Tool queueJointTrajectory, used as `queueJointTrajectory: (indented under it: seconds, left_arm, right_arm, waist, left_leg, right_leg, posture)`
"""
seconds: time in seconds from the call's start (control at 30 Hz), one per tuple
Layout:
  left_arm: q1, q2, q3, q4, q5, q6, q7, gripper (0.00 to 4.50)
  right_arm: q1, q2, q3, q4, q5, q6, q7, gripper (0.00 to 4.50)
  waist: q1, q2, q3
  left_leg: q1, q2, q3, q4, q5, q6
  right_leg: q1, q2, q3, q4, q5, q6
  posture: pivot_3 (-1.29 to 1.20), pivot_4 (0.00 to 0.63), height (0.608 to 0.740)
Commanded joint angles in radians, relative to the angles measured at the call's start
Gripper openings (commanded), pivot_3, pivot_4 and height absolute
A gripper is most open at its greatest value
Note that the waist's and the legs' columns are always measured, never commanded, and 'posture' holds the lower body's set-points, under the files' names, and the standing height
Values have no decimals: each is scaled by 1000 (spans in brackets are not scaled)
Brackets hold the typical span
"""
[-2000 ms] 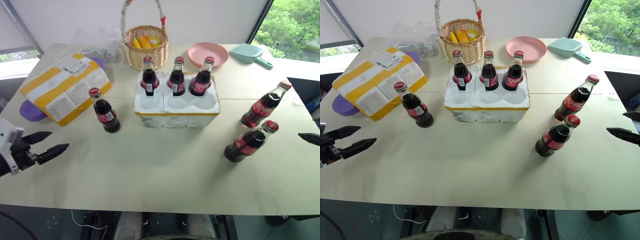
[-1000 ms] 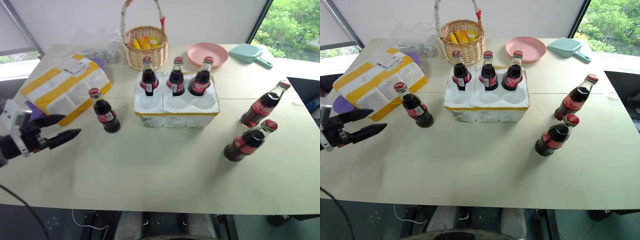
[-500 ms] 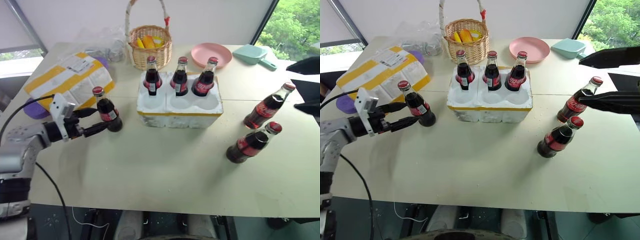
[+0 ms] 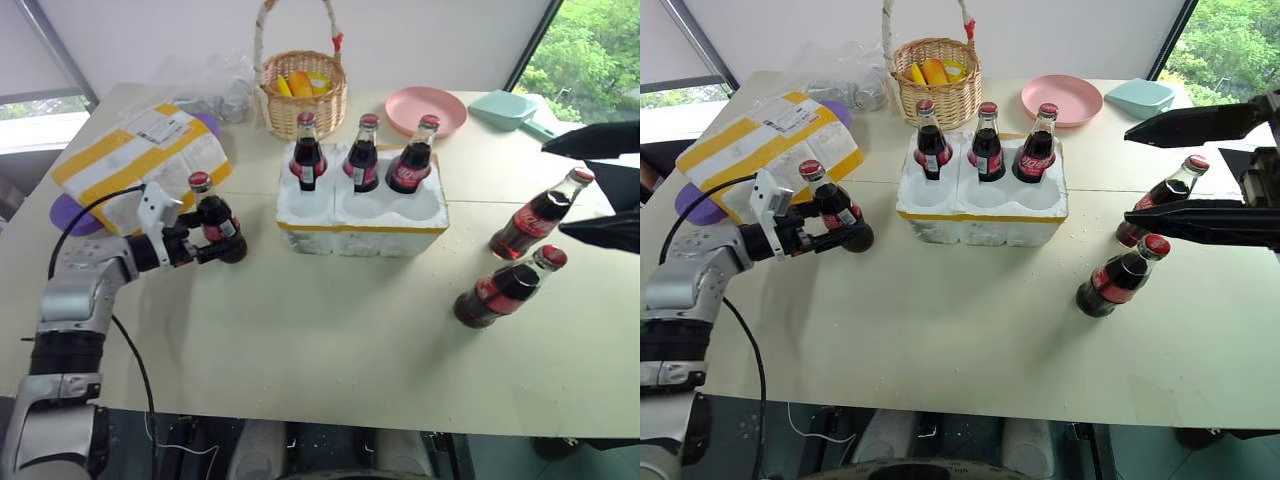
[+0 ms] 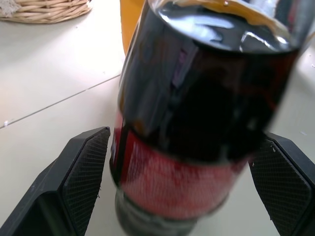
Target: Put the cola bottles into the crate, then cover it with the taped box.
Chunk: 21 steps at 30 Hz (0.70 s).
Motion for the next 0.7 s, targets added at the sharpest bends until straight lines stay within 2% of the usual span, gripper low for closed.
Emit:
queueJointTrajectory:
  seconds: [0.03, 0.13, 0.17, 0.23, 0.27, 0.4, 0.53, 0.7]
  left_arm:
    - [-30, -8, -5, 15, 17, -36, -8, 4404]
    - [-40, -10, -5, 23, 10, -36, -22, 4404]
    - [-41, -8, -3, 23, 5, -32, -30, 3860]
    - [-39, -2, -2, 19, -2, -25, -49, 3076]
    - [-39, 1, -2, 18, -1, -23, -54, 2828]
    - [-46, 16, -4, -7, -5, 9, -70, 2864]
    - [-90, 68, 4, -93, -65, 111, -141, 2864]
    - [-249, 134, 12, -139, -146, 254, -231, 2864]
  right_arm:
    - [5, 11, -15, -23, 13, -17, -8, 4500]
    - [14, 18, -19, -32, 15, -16, -14, 4500]
    - [17, 20, -21, -35, 18, -15, -18, 4500]
    - [23, 24, -26, -40, 21, -14, -23, 4500]
    - [26, 26, -29, -42, 22, -14, -25, 4500]
    - [37, 39, -35, -49, 25, -20, -36, 4500]
    - [47, 56, -29, -52, 15, -33, -44, 4500]
    - [64, 75, -25, -49, 6, -52, -58, 4500]
  waist:
    - [0, 0, 0]
    - [-2, 0, 0]
    - [-1, 0, 0]
    - [-1, 0, 0]
    - [-1, -1, 0]
    - [0, -1, 0]
    - [-1, -3, 1]
    - [2, -10, 5]
  left_leg:
    - [0, 0, 0, 0, 0, 0]
    - [0, 0, 0, 0, 0, 0]
    - [0, 0, 0, 0, 0, 0]
    - [0, 0, 0, 0, 0, 0]
    - [0, 0, 0, 0, 0, 0]
    - [0, 0, 0, 1, 0, 0]
    - [-1, 0, 0, 1, 0, 0]
    - [-3, 1, -1, 5, 0, 0]
  right_leg:
    - [0, 0, 0, 0, 0, 0]
    - [0, 0, 0, 0, 0, 0]
    - [0, 0, 0, 0, 0, 0]
    - [0, 0, 0, 0, 0, 0]
    - [0, 0, 0, 0, 0, 0]
    - [0, 0, 0, 0, 0, 0]
    - [0, 0, 0, 1, 0, 0]
    - [-1, 1, 0, 3, 0, 0]
  posture:
    - [0, 150, 740]
    - [0, 150, 740]
    - [0, 150, 740]
    - [0, 150, 740]
    - [0, 150, 740]
    - [0, 150, 740]
    - [0, 150, 740]
    - [0, 150, 740]
